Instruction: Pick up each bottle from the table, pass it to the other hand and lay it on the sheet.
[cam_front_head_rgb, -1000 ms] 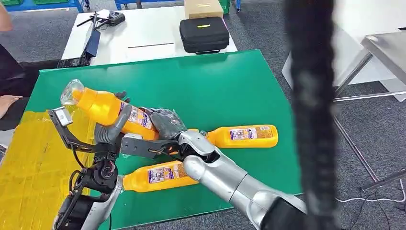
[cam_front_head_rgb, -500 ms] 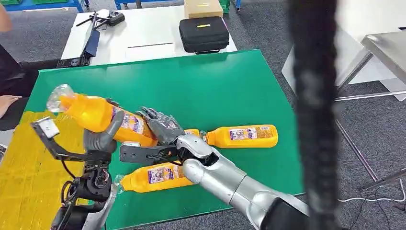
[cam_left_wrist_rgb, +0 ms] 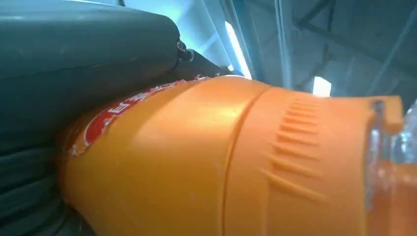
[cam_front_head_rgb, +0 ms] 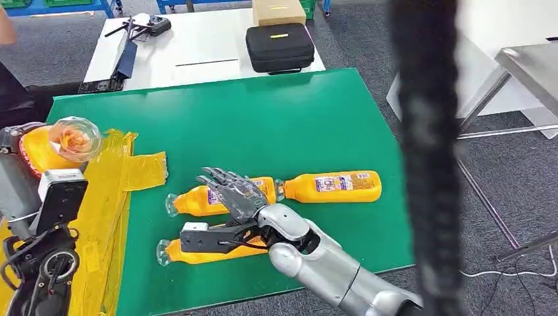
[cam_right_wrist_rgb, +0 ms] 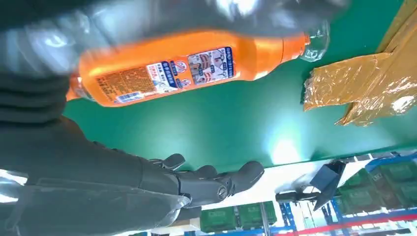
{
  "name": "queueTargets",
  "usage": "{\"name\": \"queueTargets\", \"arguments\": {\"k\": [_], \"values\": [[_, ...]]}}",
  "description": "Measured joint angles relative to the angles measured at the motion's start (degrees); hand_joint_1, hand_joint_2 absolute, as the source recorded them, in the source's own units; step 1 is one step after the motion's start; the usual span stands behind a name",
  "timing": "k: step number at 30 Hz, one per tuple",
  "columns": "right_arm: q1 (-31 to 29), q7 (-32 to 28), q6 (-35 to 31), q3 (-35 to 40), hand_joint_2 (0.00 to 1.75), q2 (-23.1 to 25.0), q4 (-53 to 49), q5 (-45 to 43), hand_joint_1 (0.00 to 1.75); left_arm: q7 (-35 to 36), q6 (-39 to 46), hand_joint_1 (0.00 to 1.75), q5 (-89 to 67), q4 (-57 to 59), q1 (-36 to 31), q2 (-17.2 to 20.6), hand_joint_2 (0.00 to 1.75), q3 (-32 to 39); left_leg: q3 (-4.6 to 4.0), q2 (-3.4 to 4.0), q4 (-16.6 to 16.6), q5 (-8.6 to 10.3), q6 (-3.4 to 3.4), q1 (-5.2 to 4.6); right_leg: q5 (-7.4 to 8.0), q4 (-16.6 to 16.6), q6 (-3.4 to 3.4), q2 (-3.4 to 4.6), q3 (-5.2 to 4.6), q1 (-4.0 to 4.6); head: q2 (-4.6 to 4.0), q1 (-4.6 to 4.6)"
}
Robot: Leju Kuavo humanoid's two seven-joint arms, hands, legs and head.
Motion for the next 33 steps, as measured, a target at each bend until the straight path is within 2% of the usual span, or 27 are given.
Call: {"name": "queueTargets", "arguments": {"k": [7, 10, 11, 13, 21, 31, 32, 33], "values": [[0.1, 0.1, 0.1, 0.0, 1.75, -0.1, -0.3, 0.0, 0.0, 0.3, -0.2, 1.75, -0.5, 0.2, 0.0, 0.1, 1.75, 0.1, 0.0, 0.0, 0.0, 0.0, 0.0, 0.0, 0.0, 0.0, 0.0, -0.01, 0.0, 0.0, 0.0, 0.0], [0.9, 0.9, 1.1, 0.2, 1.75, -1.1, -4.3, 0.0, 0.0, 4.2, -2.8, 1.75, -8.5, 5.5, 0.3, 2.2, 1.75, 1.4, -0.02, 0.02, 0.0, 0.01, -0.01, 0.0, 0.04, 0.0, -0.05, 0.0, -0.03, 0.0, 0.0, -0.02], [1.2, 1.2, 1.4, 0.2, 0.0, -1.6, -5.4, 0.0, 0.0, 6.1, -4.6, 1.75, -11.2, 7.5, 0.2, 2.8, 1.75, 1.8, -0.02, 0.01, 0.0, 0.02, -0.01, -0.01, 0.04, 0.0, -0.05, -0.01, -0.02, 0.0, 0.0, 0.0], [1.4, 3.6, 5.1, 0.7, 0.0, -2.2, -6.8, -0.3, 0.0, 13.5, -20.5, 1.75, -18.4, 17.6, -1.4, 4.4, 1.75, -0.2, -0.02, 0.0, 0.0, 0.02, -0.01, -0.01, 0.04, 0.0, -0.05, -0.01, -0.04, 0.0, 0.0, 0.0], [1.9, 9.5, 12.0, 2.6, 0.0, -3.1, -6.1, 0.4, 0.0, 13.3, -25.5, 1.75, -15.8, 29.8, -3.5, 4.0, 1.75, -4.7, -0.04, 0.02, 0.0, 0.03, -0.02, -0.01, 0.05, 0.0, -0.05, -0.01, -0.05, 0.0, 0.0, 0.0], [2.5, 10.8, 13.2, 3.5, 0.0, -4.1, -5.2, 1.3, 0.0, 12.8, -27.4, 1.75, -14.5, 32.2, -3.8, 3.8, 1.75, -6.8, -0.09, 0.01, 0.0, 0.02, -0.02, 0.0, 0.05, 0.0, -0.05, -0.01, -0.08, 0.0, 0.0, 0.0], [2.5, 10.9, 13.3, 3.6, 0.0, -4.2, -5.2, 1.4, 0.0, 12.8, -27.5, 1.73, -14.4, 32.4, -3.8, 3.7, 0.0, -6.8, -0.08, 0.01, 0.0, 0.03, -0.02, 0.0, 0.05, 0.0, -0.05, -0.01, -0.08, 0.0, 0.0, 0.0], [2.5, 11.1, 13.5, 3.6, 0.0, -4.2, -5.2, 1.5, 0.0, 12.7, -27.9, 0.87, -13.9, 32.5, -3.8, 3.7, 0.0, -6.9, -0.08, 0.01, 0.0, 0.03, -0.02, 0.0, 0.05, 0.0, -0.05, -0.01, -0.08, 0.0, 0.0, 0.0]]}}
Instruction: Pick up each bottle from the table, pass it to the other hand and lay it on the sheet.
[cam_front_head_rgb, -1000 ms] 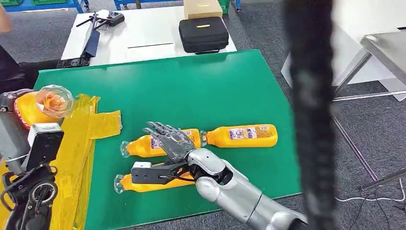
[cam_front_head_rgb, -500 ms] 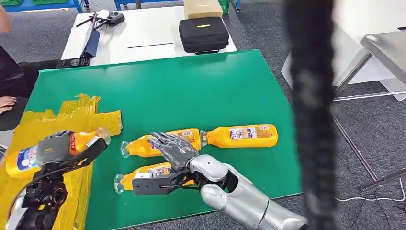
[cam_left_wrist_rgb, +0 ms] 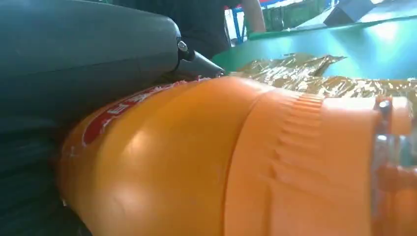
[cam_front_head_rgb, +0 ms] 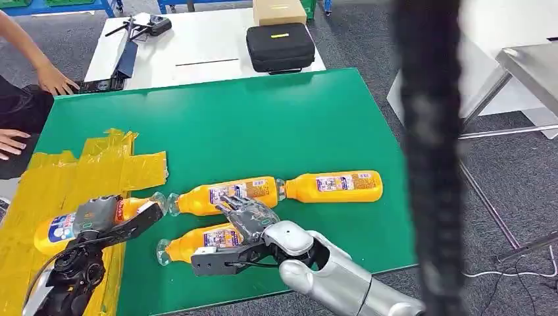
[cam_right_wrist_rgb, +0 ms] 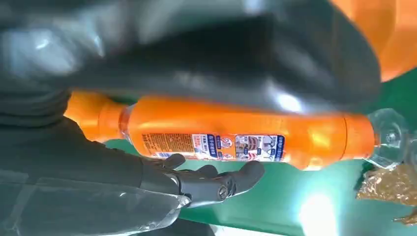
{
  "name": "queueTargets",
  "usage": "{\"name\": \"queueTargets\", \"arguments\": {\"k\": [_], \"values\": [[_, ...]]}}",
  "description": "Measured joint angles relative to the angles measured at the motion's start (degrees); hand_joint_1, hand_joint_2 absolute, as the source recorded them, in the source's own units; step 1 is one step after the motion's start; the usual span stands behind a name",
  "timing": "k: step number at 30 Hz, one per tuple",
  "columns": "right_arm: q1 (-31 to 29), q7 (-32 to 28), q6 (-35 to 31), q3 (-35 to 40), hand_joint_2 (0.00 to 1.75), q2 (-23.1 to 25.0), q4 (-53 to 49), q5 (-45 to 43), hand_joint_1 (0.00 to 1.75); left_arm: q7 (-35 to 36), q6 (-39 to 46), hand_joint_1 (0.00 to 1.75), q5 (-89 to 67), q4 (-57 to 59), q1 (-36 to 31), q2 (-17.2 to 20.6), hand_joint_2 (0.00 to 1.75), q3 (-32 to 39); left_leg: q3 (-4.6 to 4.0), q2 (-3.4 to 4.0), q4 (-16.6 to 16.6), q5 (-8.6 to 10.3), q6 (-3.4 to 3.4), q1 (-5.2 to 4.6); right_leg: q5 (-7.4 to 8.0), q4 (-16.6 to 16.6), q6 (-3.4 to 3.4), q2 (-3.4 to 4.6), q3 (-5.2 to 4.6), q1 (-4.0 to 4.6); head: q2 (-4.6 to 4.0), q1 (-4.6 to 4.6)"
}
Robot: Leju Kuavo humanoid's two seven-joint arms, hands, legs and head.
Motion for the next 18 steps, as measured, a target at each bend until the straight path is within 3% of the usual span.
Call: {"name": "queueTargets", "arguments": {"k": [1, 16, 17, 18], "values": [[0.0, 0.4, 0.5, 0.0, 0.0, 0.0, 0.0, 0.3, 0.0, -0.2, -0.4, 0.0, 0.6, 0.0, -0.1, 0.0, 0.0, 0.0, 0.01, 0.0, 0.0, 0.0, 0.0, 0.0, 0.0, 0.0, 0.0, 0.0, 0.0, 0.0, 0.0, 0.0], [2.5, 0.8, 1.7, -1.1, 0.0, -0.6, 7.2, 5.5, 0.0, -5.2, -5.4, 0.0, 20.4, -3.2, 0.4, -0.7, 0.0, -0.2, 0.01, -0.11, 0.0, 0.01, 0.01, 0.0, 0.0, 0.0, 0.0, -0.01, 0.06, 0.0, 0.0, 0.0], [2.6, 0.7, 1.6, -1.4, 1.75, -0.5, 8.0, 5.9, 0.0, -5.5, -5.4, 0.0, 22.1, -4.3, 0.9, -0.8, 0.0, -0.2, 0.02, -0.11, 0.0, 0.01, 0.01, 0.0, 0.0, 0.0, 0.0, -0.01, 0.06, 0.0, 0.0, 0.0], [2.6, 0.5, 1.4, -1.8, 1.75, -0.3, 9.1, 6.3, 0.0, -5.9, -5.4, 0.0, 24.5, -5.9, 1.4, -0.8, 0.0, 0.1, 0.01, -0.11, 0.0, 0.01, 0.01, 0.0, 0.0, 0.0, 0.0, -0.01, 0.05, 0.0, 0.0, -0.02]]}}
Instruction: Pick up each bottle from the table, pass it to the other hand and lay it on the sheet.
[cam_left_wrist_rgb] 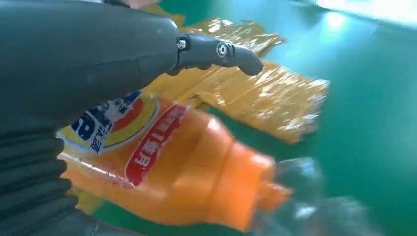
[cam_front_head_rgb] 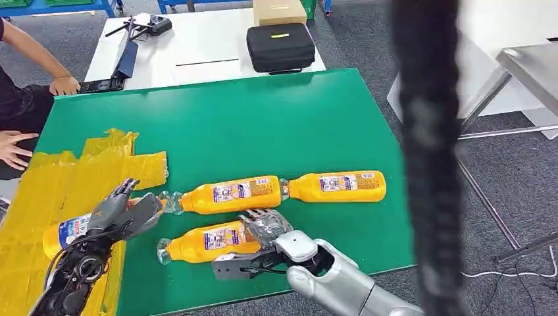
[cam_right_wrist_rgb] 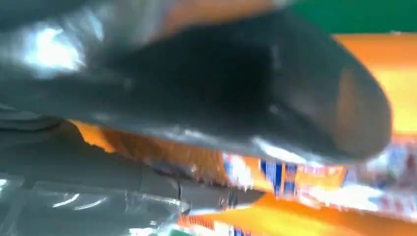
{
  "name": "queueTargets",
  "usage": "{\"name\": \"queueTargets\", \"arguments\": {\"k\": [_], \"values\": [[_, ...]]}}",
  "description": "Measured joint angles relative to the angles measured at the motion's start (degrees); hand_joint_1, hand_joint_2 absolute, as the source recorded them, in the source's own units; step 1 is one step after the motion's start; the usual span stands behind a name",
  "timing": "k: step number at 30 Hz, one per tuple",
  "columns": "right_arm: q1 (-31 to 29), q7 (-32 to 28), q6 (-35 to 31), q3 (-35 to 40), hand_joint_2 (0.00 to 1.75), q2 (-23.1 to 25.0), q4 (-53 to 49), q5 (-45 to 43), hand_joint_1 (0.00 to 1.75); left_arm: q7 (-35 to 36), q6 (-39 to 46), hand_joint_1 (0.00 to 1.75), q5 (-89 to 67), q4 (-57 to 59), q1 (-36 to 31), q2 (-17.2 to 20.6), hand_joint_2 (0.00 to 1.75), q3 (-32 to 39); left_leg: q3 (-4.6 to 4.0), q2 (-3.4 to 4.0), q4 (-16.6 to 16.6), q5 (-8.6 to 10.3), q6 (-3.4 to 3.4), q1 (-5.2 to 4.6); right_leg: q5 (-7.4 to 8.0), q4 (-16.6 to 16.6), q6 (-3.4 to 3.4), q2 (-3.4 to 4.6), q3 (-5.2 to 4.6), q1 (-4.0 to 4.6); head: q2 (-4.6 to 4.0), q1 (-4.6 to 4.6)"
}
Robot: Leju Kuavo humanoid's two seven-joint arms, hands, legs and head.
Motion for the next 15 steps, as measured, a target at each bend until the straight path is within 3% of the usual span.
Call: {"name": "queueTargets", "arguments": {"k": [6, 7, 8, 11, 12, 15], "values": [[-0.1, -0.9, -0.3, -1.4, 1.75, 1.0, 3.8, 0.8, 0.02, -1.6, 1.2, 0.0, 11.8, -8.2, 1.9, -0.2, 0.0, 1.1, 0.05, 0.01, 0.0, 0.0, 0.0, 0.01, 0.0, 0.0, -0.01, 0.0, 0.02, 0.01, 0.0, 0.0], [-0.1, -0.9, -0.3, -1.4, 1.75, 1.1, 4.1, 1.0, 0.52, -2.0, 1.3, 0.0, 13.7, -9.6, 2.1, -0.3, 0.0, 1.4, 0.06, 0.01, 0.0, 0.0, 0.0, 0.01, -0.01, 0.0, -0.01, 0.0, 0.04, 0.01, 0.0, 0.0], [-0.1, -1.0, -0.3, -1.5, 1.75, 1.2, 4.8, 1.0, 1.59, -2.6, 1.4, 0.0, 16.1, -11.4, 2.3, -0.6, 0.0, 1.7, 0.1, 0.01, 0.0, 0.0, 0.0, 0.01, -0.01, 0.0, -0.01, 0.0, 0.07, 0.01, 0.0, 0.0], [-1.0, -2.5, -0.8, -1.7, 1.75, 1.7, 7.4, 0.9, 1.59, -4.5, 1.9, 0.0, 22.6, -15.8, 2.7, -1.2, 0.0, 2.2, 0.3, 0.03, 0.0, -0.02, -0.01, 0.01, -0.02, 0.0, -0.02, 0.0, 0.27, 0.01, 0.0, 0.02], [-1.4, -3.3, -1.4, -1.7, 1.75, 2.0, 8.5, 0.9, 1.75, -4.9, 2.0, 0.0, 24.7, -17.2, 2.7, -1.4, 0.0, 2.2, 0.41, 0.05, 0.0, -0.04, -0.01, 0.01, -0.03, 0.0, -0.02, 0.01, 0.36, 0.01, 0.0, 0.02], [-2.0, -4.6, -2.4, -1.9, 1.75, 2.7, 10.8, 0.9, 1.75, -5.5, 2.1, 0.0, 27.2, -20.0, 2.8, -1.7, 0.0, 2.4, 0.69, 0.16, 0.0, -0.15, -0.12, 0.0, -0.04, -0.1, -0.04, 0.06, 0.57, 0.01, 0.0, 0.02]]}}
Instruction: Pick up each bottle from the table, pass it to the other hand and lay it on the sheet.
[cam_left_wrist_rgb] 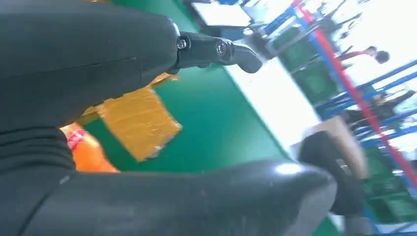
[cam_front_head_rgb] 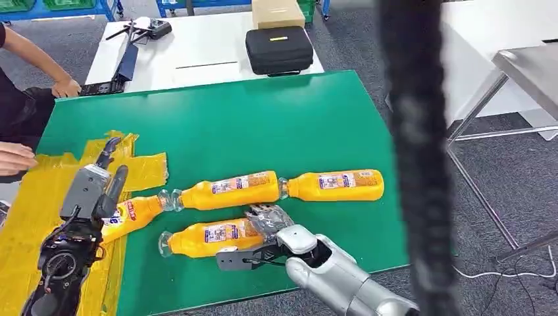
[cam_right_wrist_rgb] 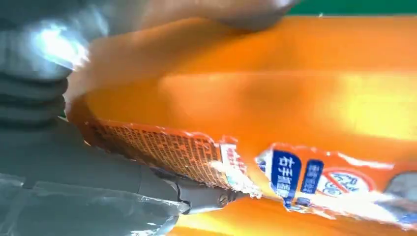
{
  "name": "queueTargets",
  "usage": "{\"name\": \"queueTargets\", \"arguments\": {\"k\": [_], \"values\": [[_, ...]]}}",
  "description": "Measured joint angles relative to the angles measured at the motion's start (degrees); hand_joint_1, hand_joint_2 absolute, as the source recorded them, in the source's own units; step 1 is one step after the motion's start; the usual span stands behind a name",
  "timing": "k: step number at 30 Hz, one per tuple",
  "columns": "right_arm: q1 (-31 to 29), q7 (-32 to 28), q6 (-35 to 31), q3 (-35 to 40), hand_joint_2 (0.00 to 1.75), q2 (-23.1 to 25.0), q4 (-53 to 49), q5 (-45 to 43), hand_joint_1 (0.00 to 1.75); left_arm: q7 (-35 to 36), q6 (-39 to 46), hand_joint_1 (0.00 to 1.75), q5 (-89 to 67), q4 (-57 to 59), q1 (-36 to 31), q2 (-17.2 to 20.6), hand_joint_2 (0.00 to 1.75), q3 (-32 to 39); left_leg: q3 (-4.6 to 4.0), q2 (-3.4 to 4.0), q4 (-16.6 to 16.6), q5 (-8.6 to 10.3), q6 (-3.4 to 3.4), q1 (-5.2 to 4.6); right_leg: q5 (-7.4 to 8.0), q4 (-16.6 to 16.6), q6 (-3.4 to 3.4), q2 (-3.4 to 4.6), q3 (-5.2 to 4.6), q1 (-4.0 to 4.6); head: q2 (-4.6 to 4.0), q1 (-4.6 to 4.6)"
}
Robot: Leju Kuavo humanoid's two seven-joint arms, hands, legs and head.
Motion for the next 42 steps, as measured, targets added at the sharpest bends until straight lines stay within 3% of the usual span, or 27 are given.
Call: {"name": "queueTargets", "arguments": {"k": [10, 18, 27, 42], "values": [[-1.3, -2.2, -2.9, -0.1, 1.75, 2.0, 4.3, 3.1, 1.75, -1.6, 2.2, 0.0, 4.1, -4.9, 2.1, -0.1, 0.0, 0.1, 0.07, 0.04, 0.0, 0.27, -0.17, 0.09, 0.2, 0.0, -0.18, 0.06, 0.03, 0.07, 0.0, -0.02], [-1.5, -2.7, -2.9, 0.3, 1.75, 2.3, 5.1, 4.8, 1.75, -1.0, 2.9, 0.0, 15.9, -6.1, 3.2, -1.1, 0.0, 1.4, 0.07, 0.06, 0.0, 0.24, -0.18, 0.1, 0.2, 0.0, -0.18, 0.07, 0.03, 0.08, 0.0, -0.02], [1.8, -1.8, -4.8, -5.7, 1.75, 0.2, -2.1, -8.8, 1.75, 0.3, 8.9, 0.0, 34.4, -5.5, 5.5, -2.4, 0.0, 6.1, -0.29, -0.01, 0.0, 0.35, -0.07, 0.09, 0.23, 0.0, -0.14, 0.04, -0.23, 0.08, 0.0, 0.0], [3.5, 1.1, -5.0, -7.8, 1.75, -2.1, -5.5, -1.6, 1.75, -0.7, 10.0, 0.0, 37.6, -5.1, 6.0, -3.0, 0.0, 7.7, -0.73, -0.01, 0.0, 0.34, -0.07, 0.07, 0.25, 0.0, -0.11, 0.03, -0.68, 0.04, 0.0, -0.02]]}}
